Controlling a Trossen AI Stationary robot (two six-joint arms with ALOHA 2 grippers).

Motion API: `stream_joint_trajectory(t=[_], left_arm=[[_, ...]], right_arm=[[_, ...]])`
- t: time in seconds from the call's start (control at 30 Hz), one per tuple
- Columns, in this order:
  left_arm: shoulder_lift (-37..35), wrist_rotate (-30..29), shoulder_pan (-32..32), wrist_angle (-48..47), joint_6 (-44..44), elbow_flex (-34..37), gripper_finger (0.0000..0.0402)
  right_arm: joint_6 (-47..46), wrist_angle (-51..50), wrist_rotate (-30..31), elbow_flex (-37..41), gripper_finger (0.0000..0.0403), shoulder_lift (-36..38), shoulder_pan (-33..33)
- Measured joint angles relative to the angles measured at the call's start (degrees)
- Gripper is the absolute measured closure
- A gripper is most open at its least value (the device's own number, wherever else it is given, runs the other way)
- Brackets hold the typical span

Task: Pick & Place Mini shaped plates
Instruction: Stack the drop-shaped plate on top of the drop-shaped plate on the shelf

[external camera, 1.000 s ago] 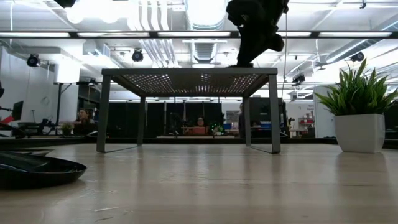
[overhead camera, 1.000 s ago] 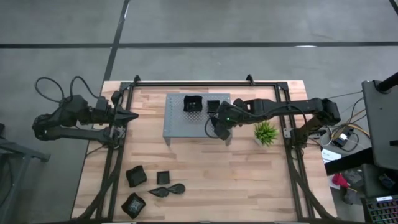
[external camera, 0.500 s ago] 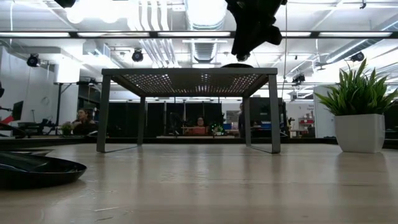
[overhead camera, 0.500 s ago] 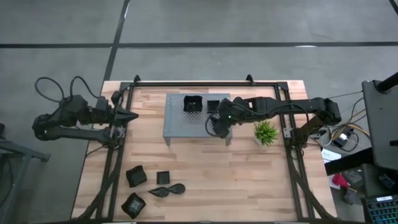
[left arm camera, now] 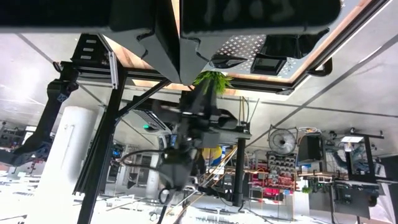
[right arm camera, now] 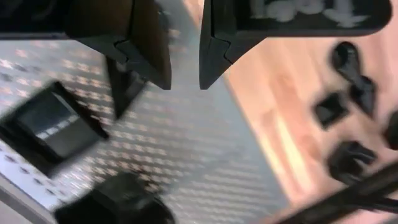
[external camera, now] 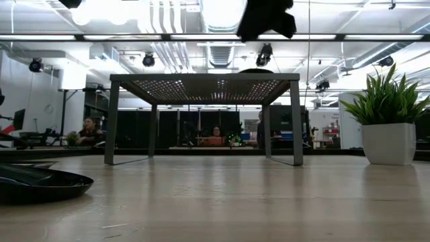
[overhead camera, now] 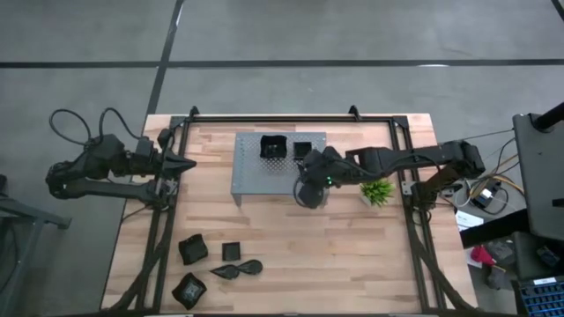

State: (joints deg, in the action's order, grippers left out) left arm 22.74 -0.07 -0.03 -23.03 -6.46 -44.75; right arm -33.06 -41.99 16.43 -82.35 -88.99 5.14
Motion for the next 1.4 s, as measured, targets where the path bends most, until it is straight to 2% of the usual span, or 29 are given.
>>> stream_joint_trajectory(t=[0.23, 0.37, 0.63, 0.8, 1.0, 1.13, 1.4], left_arm=[[0.0, 0.0, 0.0, 0.0, 0.0, 0.0, 0.0401], [0.0, 0.0, 0.0, 0.0, 0.0, 0.0, 0.0401], [0.0, 0.0, 0.0, 0.0, 0.0, 0.0, 0.0401], [0.0, 0.0, 0.0, 0.0, 0.0, 0.0, 0.0401], [0.0, 0.0, 0.0, 0.0, 0.0, 0.0, 0.0401], [0.0, 0.0, 0.0, 0.0, 0.0, 0.0, 0.0401], [0.0, 0.0, 0.0, 0.0, 0.0, 0.0, 0.0401]], right_arm=[[0.5, 8.0, -0.1, 0.0, 0.0335, -0.8, 5.4], [3.9, 12.4, -0.1, 0.0, 0.0331, -2.7, 8.7], [4.7, 19.9, -0.4, 0.0, 0.0323, -9.7, 12.5], [3.6, 22.3, -0.8, 0.1, 0.0331, -14.9, 13.7], [3.4, 29.9, -8.9, 0.1, 0.0341, -21.0, 13.8], [3.5, 34.6, -11.7, -1.2, 0.0340, -26.0, 13.8], [3.2, 34.7, -14.0, -6.7, 0.0323, -36.2, 13.9]])
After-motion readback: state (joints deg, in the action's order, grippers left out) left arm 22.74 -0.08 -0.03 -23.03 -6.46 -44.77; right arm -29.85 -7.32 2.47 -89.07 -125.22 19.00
